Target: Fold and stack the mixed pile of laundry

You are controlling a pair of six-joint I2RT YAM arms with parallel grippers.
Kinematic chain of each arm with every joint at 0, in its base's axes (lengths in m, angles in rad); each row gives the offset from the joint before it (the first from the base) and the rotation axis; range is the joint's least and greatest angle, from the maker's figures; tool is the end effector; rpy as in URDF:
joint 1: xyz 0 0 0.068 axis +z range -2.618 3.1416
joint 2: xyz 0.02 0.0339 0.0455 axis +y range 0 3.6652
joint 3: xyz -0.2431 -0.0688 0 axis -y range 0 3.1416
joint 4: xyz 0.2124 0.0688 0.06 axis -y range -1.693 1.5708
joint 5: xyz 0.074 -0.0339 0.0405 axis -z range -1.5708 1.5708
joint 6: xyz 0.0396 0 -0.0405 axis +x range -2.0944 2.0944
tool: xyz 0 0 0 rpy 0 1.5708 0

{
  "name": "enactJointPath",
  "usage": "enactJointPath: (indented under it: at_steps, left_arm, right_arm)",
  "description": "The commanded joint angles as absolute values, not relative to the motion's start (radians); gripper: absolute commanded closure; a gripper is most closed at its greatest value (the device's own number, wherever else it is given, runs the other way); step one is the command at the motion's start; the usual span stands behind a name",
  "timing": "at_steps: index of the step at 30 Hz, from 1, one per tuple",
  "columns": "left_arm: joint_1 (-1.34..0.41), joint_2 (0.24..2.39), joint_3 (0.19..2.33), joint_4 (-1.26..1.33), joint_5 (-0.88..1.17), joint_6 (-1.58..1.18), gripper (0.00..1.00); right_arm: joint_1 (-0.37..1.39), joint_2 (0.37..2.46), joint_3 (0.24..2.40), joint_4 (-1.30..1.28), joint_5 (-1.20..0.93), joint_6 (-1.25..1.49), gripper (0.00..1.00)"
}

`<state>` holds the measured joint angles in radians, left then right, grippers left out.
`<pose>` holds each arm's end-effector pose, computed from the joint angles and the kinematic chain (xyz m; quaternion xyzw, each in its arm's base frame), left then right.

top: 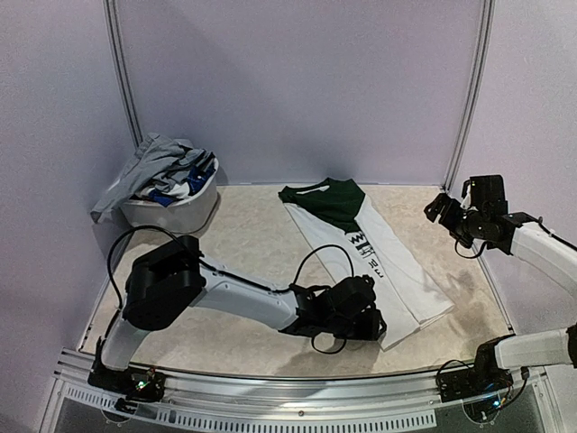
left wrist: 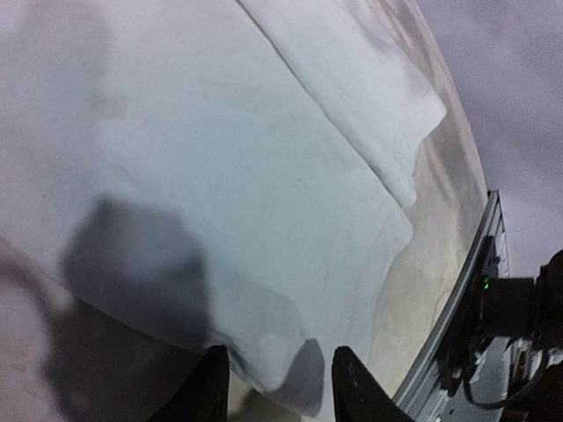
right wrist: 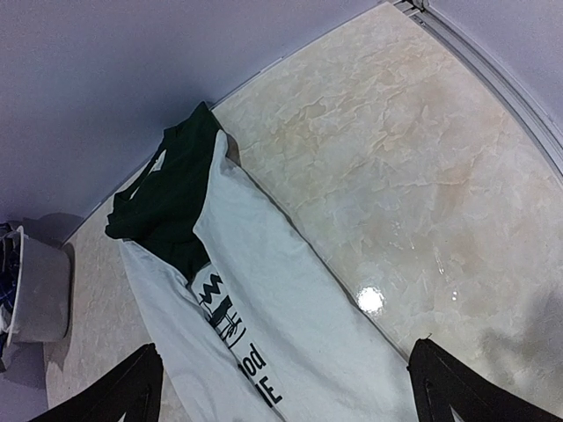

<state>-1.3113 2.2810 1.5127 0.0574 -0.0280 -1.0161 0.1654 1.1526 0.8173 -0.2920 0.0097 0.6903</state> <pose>0.1188 -0.4433 0.1193 0.1279 0.8999 -0.3777 0.1767 0.2304 0.0381 0.2557 0.2332 0.8597 0.1846 0.4153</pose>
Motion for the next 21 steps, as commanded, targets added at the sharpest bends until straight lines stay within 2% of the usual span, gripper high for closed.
enactJointPath:
  at_steps: [1,7,8,11,17,21]
  left_arm:
    - [-1.336,2.338,1.532,0.018,-0.008,-1.042,0.64]
    - [-1.347,2.358,1.565,-0.042,-0.023,-1.037,0.98]
    - [-1.347,2.354,1.563,-0.043,-0.026,-1.035,1.00]
    - [-1.345,2.295,1.498,-0.041,-0.075,-1.020,1.00]
    - [-1.296,2.096,1.236,0.023,-0.166,-0.992,1.00]
    - [-1.250,1.971,1.031,0.073,-0.180,-0.998,1.00]
  right_arm:
    - [0.167,1.129,0.798,-0.294,0.023,0.684,0.01]
    - [0.167,1.135,0.789,-0.285,0.015,0.684,0.01]
    - [0.167,1.135,0.789,-0.287,0.012,0.684,0.01]
    - [0.167,1.134,0.789,-0.291,0.011,0.682,0.01]
    - [0.181,1.127,0.775,-0.259,-0.142,0.681,0.01]
    - [0.281,1.122,0.762,-0.236,-0.132,0.696,0.01]
